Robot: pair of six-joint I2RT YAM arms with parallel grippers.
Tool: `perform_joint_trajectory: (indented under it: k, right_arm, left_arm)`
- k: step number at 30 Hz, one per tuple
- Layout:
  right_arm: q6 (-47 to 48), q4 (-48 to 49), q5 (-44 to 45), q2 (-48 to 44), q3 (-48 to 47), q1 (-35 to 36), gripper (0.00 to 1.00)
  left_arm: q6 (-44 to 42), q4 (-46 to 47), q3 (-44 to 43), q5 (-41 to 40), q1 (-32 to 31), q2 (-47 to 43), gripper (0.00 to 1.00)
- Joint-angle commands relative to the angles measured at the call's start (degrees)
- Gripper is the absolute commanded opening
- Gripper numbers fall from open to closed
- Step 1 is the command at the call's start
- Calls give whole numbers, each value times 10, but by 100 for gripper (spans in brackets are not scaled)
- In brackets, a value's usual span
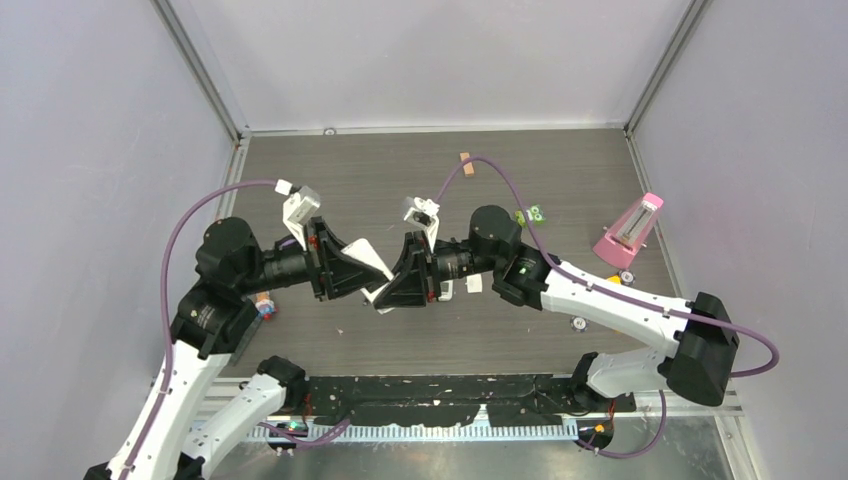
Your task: Load the batteries into the remote control
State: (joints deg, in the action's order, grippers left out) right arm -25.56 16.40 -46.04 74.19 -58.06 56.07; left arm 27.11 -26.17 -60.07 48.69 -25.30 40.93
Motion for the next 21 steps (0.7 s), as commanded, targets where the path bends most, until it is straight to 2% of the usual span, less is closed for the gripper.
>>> perform_joint_trajectory:
  k: [1,4,7,9,13,18,20,21]
  right_arm:
    - [-109,136,35,5,13,1,5]
    - [-182,209,66,6,35,1,5]
    - [-234,290,102,10,48,1,5]
    - [-254,307,117,14,49,1,5]
    - [-270,317,123,22,45,0,5]
    - [-276,318,128,26,49,1,7]
    - [-273,311,131,24,52,1,19]
    - [-271,302,136,23,52,1,31]
  left_arm:
    - [60,108,4,-16,3,-10,42]
    - [115,162,17,-20,3,-7,52]
    - [206,272,63,-27,3,-10,51]
    - [229,323,84,-35,4,-15,50]
    - [243,330,103,-69,3,-21,37]
    - [232,309,105,-93,3,-31,8]
    - [217,285,102,-108,3,-34,0]
    - [207,268,98,-120,3,-35,0]
